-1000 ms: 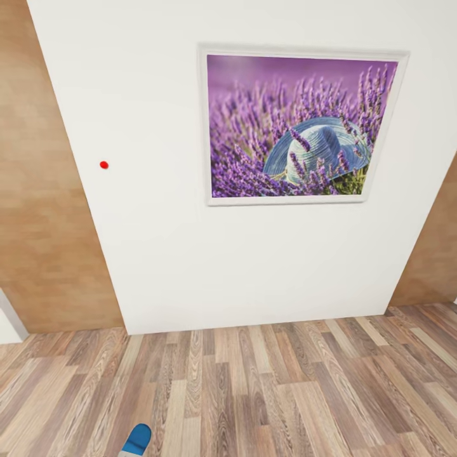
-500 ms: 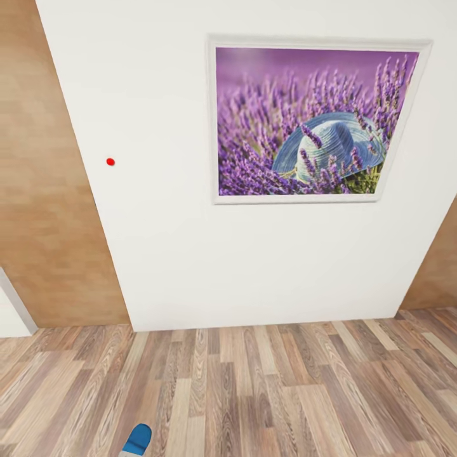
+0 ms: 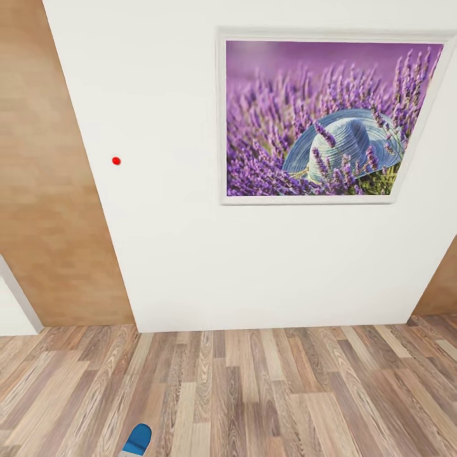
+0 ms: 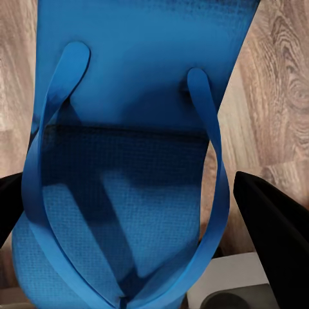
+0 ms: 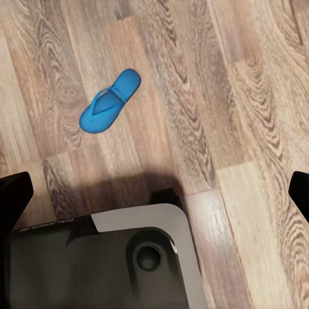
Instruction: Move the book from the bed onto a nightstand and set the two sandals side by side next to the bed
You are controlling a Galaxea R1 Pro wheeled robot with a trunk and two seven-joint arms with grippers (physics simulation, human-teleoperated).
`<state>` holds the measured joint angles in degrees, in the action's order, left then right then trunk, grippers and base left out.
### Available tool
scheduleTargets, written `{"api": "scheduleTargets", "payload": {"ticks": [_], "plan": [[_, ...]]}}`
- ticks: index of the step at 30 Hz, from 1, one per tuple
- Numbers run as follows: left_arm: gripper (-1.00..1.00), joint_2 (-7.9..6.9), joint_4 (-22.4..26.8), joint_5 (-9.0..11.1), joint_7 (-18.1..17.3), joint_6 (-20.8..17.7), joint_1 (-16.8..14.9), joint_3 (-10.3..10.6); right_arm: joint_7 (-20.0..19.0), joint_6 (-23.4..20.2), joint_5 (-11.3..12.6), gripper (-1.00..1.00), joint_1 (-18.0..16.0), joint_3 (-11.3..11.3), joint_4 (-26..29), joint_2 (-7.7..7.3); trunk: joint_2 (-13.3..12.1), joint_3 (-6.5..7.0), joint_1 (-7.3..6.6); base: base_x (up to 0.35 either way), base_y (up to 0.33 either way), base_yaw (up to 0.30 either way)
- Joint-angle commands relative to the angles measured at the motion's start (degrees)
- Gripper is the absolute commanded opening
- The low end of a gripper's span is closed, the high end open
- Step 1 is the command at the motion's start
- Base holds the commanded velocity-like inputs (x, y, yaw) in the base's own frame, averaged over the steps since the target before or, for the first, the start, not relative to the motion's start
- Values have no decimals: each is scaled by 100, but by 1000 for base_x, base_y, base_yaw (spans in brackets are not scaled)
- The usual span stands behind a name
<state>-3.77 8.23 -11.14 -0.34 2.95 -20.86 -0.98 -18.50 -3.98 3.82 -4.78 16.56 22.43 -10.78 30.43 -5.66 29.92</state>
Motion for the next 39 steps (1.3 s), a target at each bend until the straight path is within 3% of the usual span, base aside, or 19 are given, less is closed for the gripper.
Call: {"api": "scheduleTargets", "payload": {"ticks": [1,39], "plan": [[-100,0,-5,-46,-10,19,-6,-15,-39,-40,40,100,-4,36,7,2,9,-13,2,45,25,52],[-100,7,-5,-46,-10,16,-6,-12,-39,-37,40,100,0,40,7,8,9,-40,2,37,17,17]]}}
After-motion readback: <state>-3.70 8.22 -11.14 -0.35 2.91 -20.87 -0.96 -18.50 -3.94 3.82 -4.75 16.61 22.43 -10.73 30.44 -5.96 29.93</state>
